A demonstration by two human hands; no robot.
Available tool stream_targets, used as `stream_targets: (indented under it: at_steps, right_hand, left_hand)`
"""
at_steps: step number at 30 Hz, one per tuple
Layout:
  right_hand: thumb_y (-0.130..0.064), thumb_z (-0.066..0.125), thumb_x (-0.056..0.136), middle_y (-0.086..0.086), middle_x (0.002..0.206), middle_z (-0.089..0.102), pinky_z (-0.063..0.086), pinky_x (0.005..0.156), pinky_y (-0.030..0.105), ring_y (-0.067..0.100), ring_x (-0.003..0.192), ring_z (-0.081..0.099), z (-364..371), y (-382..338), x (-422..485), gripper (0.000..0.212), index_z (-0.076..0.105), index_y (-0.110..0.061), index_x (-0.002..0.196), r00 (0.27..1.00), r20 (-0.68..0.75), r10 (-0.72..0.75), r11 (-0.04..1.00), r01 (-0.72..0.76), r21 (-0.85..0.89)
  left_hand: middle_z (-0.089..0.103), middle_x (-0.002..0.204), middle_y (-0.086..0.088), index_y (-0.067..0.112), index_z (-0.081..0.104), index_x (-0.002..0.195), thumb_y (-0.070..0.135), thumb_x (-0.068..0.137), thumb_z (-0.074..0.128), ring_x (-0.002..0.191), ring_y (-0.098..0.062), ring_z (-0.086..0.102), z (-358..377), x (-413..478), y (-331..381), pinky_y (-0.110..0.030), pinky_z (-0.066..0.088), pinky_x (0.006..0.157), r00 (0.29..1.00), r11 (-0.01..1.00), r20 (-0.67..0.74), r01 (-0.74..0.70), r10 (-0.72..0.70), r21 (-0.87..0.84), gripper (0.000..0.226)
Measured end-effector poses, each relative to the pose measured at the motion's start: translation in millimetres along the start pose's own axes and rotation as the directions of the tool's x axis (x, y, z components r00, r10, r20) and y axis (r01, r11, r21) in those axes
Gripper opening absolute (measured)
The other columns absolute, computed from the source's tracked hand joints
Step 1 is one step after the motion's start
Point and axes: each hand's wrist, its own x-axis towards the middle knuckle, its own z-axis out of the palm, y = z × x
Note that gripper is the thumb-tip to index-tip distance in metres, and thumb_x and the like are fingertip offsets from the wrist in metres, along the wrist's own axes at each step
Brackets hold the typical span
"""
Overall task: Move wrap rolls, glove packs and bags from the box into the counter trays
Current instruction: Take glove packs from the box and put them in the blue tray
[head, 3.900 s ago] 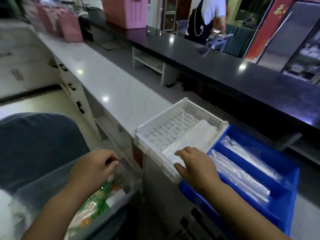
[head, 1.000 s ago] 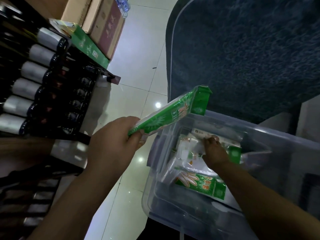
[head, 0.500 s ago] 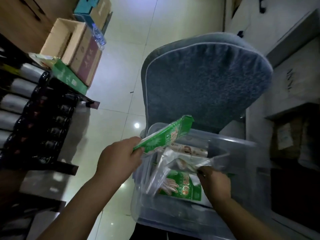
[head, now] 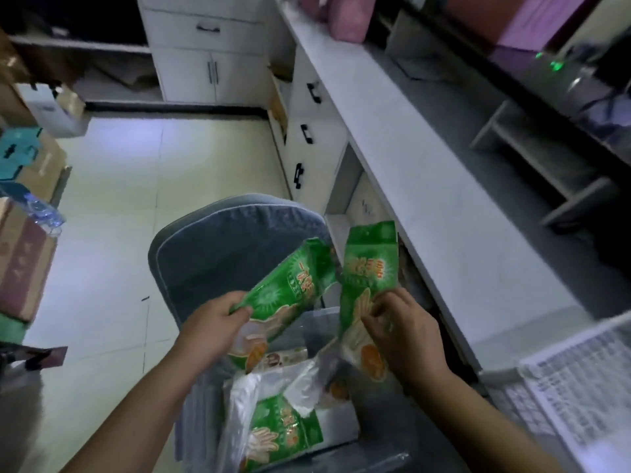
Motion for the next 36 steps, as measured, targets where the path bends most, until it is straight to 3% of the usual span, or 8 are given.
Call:
stream_targets:
  at_steps: [8, 10, 14, 20, 26, 29, 31, 36]
  right_hand:
    - [0.002, 0.068, 0.076, -0.007, 0.093, 0.053, 0.047, 0.068, 0.017, 0.009, 0.078, 0.058, -68, 11, -10, 0.036, 0.054, -0.031, 0.082, 0.900, -0.286, 0.328, 0.880, -0.180, 0.440]
    - [-0.001, 0.068, 0.078, -0.009, 0.108, 0.057, 0.057, 0.069, 0.032, 0.018, 0.083, 0.066, -84, 13, -18, 0.046, 0.056, -0.041, 0.098, 0.864, -0.236, 0.445, 0.751, -0.217, 0.623]
    - [0.002, 0.066, 0.080, -0.015, 0.119, 0.054, 0.061, 0.062, 0.036, 0.011, 0.073, 0.069, -105, 29, -36, 0.062, 0.048, -0.040, 0.123, 0.767, -0.164, 0.620, 0.485, -0.210, 0.849]
    - [0.005, 0.063, 0.082, 0.007, 0.121, 0.058, 0.056, 0.079, 0.045, 0.026, 0.096, 0.066, -132, 68, -70, 0.043, 0.055, -0.026, 0.111, 0.637, -0.065, 0.768, 0.204, -0.147, 0.968]
    - [0.007, 0.061, 0.083, 0.010, 0.111, 0.062, 0.056, 0.063, 0.025, 0.016, 0.083, 0.066, -186, 108, -124, 0.034, 0.057, -0.020, 0.101, 0.574, -0.114, 0.811, 0.157, -0.025, 0.987]
    - [0.006, 0.060, 0.084, 0.012, 0.111, 0.062, 0.058, 0.070, 0.033, 0.018, 0.081, 0.067, -217, 137, -158, 0.030, 0.057, -0.016, 0.103, 0.542, -0.125, 0.831, 0.146, 0.004, 0.989]
    - [0.004, 0.060, 0.084, 0.013, 0.111, 0.062, 0.057, 0.079, 0.044, 0.025, 0.086, 0.067, -236, 161, -183, 0.028, 0.057, -0.017, 0.102, 0.533, -0.109, 0.839, 0.129, 0.000, 0.992]
    - [-0.013, 0.071, 0.079, 0.014, 0.113, 0.064, 0.050, 0.094, 0.053, 0.029, 0.101, 0.065, -272, 219, -243, 0.039, 0.054, -0.012, 0.113, 0.561, -0.057, 0.826, 0.125, -0.084, 0.989]
  left_hand:
    - [0.067, 0.081, 0.003, 0.020, 0.066, 0.085, 0.000, 0.089, 0.054, 0.070, -0.003, 0.056, 63, 4, 71, -0.006, 0.043, 0.059, 0.981, 0.946, 0.103, -0.127, 0.164, -0.299, 0.024]
    - [0.071, 0.074, 0.012, 0.027, 0.067, 0.081, 0.002, 0.091, 0.052, 0.068, -0.001, 0.060, 74, -6, 89, -0.009, 0.047, 0.059, 0.974, 0.922, 0.126, -0.131, 0.188, -0.363, 0.030]
    - [0.075, 0.085, 0.016, 0.023, 0.068, 0.093, 0.014, 0.095, 0.047, 0.077, 0.004, 0.067, 100, -37, 131, -0.015, 0.049, 0.064, 0.946, 0.866, 0.195, -0.136, 0.258, -0.482, 0.023]
    - [0.074, 0.101, -0.013, 0.012, 0.067, 0.102, 0.021, 0.096, 0.043, 0.095, -0.026, 0.069, 154, -94, 180, -0.038, 0.056, 0.082, 0.911, 0.741, 0.344, 0.068, 0.226, -0.669, 0.027]
    - [0.072, 0.105, -0.013, 0.016, 0.069, 0.105, 0.059, 0.079, 0.055, 0.101, -0.032, 0.066, 214, -160, 211, -0.051, 0.049, 0.095, 0.882, 0.780, 0.325, -0.073, 0.342, -0.622, 0.052]
    - [0.075, 0.095, -0.011, 0.007, 0.060, 0.109, 0.034, 0.060, 0.079, 0.086, -0.026, 0.072, 253, -195, 234, -0.035, 0.058, 0.069, 0.769, 0.758, 0.418, -0.130, 0.484, -0.639, 0.059]
    - [0.077, 0.085, -0.004, 0.009, 0.061, 0.101, 0.015, 0.060, 0.070, 0.075, -0.015, 0.072, 280, -218, 246, -0.023, 0.055, 0.059, 0.758, 0.767, 0.393, -0.214, 0.521, -0.604, 0.043]
    - [0.074, 0.101, -0.009, 0.022, 0.066, 0.102, 0.018, 0.069, 0.066, 0.094, -0.028, 0.069, 343, -265, 267, -0.044, 0.055, 0.083, 0.718, 0.757, 0.413, -0.240, 0.560, -0.608, 0.033]
